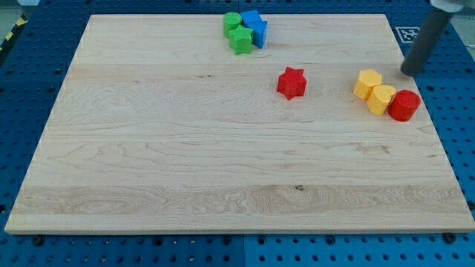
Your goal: Place your hand at the right center of the board
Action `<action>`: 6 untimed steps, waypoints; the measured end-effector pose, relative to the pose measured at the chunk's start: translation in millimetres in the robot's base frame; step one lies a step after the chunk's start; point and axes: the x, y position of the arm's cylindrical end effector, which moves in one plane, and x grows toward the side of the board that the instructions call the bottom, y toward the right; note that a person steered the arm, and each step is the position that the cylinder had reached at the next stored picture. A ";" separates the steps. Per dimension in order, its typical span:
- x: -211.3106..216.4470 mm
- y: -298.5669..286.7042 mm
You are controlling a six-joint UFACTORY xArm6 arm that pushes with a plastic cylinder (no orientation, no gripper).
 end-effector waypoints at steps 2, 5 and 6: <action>2.1 34.4; 27.8 -17.6; 25.9 -25.0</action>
